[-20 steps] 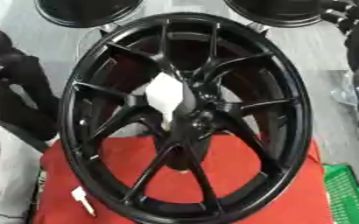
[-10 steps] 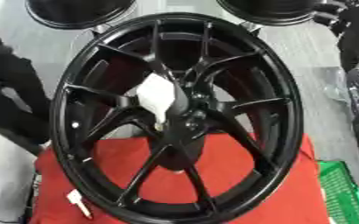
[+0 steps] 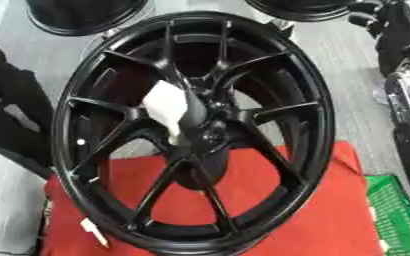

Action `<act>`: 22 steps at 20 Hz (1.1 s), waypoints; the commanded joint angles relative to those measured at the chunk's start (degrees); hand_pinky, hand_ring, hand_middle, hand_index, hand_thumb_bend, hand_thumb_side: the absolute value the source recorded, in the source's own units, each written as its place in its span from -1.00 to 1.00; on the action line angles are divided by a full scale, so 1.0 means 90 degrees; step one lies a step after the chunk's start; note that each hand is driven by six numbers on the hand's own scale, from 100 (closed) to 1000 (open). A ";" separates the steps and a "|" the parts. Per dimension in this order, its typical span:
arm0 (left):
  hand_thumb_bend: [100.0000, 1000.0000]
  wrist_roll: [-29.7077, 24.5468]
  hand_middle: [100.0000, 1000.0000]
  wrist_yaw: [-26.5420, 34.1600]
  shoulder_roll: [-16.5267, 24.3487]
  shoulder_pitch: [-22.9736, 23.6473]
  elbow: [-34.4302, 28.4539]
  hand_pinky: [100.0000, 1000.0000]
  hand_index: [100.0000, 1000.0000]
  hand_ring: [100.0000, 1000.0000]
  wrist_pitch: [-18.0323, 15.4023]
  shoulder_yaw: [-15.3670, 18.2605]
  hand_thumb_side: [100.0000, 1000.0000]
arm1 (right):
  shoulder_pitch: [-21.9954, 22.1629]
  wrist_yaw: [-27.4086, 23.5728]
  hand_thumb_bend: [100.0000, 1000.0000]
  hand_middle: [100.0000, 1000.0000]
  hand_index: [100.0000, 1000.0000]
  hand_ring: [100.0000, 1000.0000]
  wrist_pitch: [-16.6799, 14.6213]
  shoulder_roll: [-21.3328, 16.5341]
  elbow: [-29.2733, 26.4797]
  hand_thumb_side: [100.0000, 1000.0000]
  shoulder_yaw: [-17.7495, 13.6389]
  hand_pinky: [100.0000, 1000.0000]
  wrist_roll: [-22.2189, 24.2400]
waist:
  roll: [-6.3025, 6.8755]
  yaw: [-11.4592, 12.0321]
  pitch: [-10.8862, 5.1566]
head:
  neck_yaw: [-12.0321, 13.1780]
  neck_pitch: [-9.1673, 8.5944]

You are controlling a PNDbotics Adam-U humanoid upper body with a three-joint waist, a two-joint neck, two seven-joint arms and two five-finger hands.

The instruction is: Pull the pin out of the wheel hub.

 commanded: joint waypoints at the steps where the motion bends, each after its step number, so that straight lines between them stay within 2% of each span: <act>1: -0.58 -0.0312 0.54 -0.0193 0.0676 -0.0283 -0.0113 0.11 0.40 0.60 0.0260 -0.0365 -0.02 | -0.0026 0.0060 -1.00 0.40 0.42 0.45 0.0005 -0.0232 -0.0073 0.39 -0.0018 0.56 -0.0012 | 0.0006 0.0020 -0.0180 | -0.0105 -0.0002; 4: -0.55 -0.0613 0.55 -0.0309 0.1165 -0.0530 -0.0113 0.16 0.42 0.61 0.0455 -0.0781 0.01 | 0.0001 0.0072 -1.00 0.40 0.42 0.45 0.0012 -0.0268 -0.0069 0.40 -0.0007 0.56 -0.0015 | 0.0032 0.0026 -0.0174 | -0.0156 -0.0015; 6: -0.56 -0.0818 0.56 -0.0348 0.1498 -0.0624 -0.0113 0.18 0.44 0.62 0.0451 -0.1005 0.04 | -0.0004 0.0074 -1.00 0.39 0.42 0.45 0.0016 -0.0264 -0.0068 0.40 0.0015 0.56 -0.0007 | 0.0035 0.0000 -0.0164 | -0.0148 -0.0039; 9: -0.60 -0.1112 0.59 -0.0416 0.1976 -0.0699 -0.0113 0.27 0.49 0.65 0.0317 -0.1331 0.11 | -0.0030 0.0070 -1.00 0.39 0.42 0.45 0.0017 -0.0245 -0.0073 0.40 0.0042 0.56 0.0001 | 0.0041 -0.0066 -0.0149 | -0.0152 -0.0073; 14: -0.63 -0.1585 0.66 -0.0749 0.2717 -0.0804 -0.0113 0.45 0.60 0.71 -0.0104 -0.1952 0.27 | -0.0095 0.0071 -1.00 0.39 0.42 0.45 0.0030 -0.0197 -0.0085 0.41 0.0119 0.56 0.0070 | 0.0033 -0.0209 -0.0127 | -0.0069 -0.0112; 18: -0.59 -0.1994 0.66 -0.1153 0.2819 -0.1031 -0.0113 0.49 0.62 0.71 -0.0386 -0.2396 0.32 | -0.0096 0.0082 -1.00 0.39 0.42 0.45 0.0038 -0.0197 -0.0079 0.41 0.0144 0.56 0.0101 | 0.0034 -0.0227 -0.0130 | 0.0000 -0.0130; 22: -0.57 -0.2383 0.63 -0.1395 0.2665 -0.1321 -0.0113 0.50 0.63 0.72 -0.0345 -0.2729 0.36 | -0.0077 0.0091 -1.00 0.39 0.42 0.45 0.0046 -0.0210 -0.0065 0.42 0.0156 0.56 0.0113 | 0.0033 -0.0205 -0.0141 | 0.0004 -0.0142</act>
